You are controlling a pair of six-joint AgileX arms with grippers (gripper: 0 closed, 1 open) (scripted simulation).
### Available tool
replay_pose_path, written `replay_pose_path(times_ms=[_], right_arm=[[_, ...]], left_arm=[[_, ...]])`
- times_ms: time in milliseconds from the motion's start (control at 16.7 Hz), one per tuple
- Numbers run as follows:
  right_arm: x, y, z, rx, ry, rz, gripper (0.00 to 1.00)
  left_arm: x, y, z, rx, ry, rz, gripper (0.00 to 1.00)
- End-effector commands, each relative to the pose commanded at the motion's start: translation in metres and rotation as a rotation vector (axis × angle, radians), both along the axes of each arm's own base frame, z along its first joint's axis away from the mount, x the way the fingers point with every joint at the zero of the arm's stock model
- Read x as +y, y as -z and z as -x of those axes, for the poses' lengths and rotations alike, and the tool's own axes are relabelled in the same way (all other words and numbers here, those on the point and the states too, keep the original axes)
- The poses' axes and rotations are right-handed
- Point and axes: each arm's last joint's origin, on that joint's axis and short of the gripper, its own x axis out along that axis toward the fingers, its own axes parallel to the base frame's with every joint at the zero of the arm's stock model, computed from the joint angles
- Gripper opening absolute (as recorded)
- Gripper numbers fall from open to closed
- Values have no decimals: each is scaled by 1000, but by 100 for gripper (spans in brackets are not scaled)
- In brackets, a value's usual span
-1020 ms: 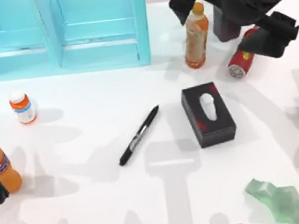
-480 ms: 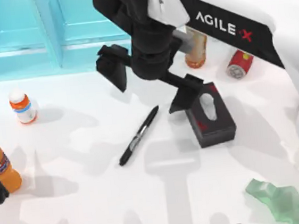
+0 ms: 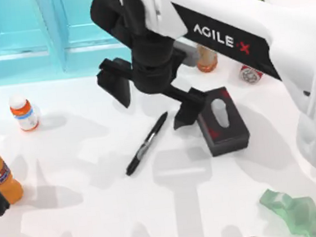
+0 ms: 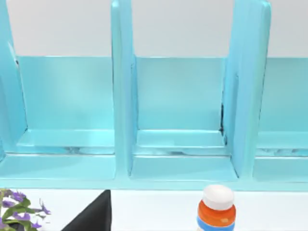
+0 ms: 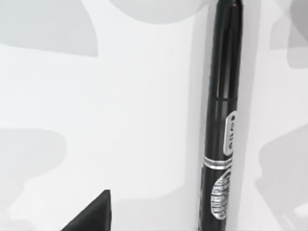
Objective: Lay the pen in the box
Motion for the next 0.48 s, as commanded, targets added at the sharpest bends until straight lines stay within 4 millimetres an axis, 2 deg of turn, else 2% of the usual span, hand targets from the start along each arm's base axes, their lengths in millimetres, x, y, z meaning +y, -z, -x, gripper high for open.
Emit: replay_pose_path(times_ms=[180,480], right_arm=[[2,13,-1,3,-5,2,100],[11,74,-4,-9,-5,-9,100]], left_arm=[[0,0,0,0,0,0,100],[0,0,0,0,0,0,100]])
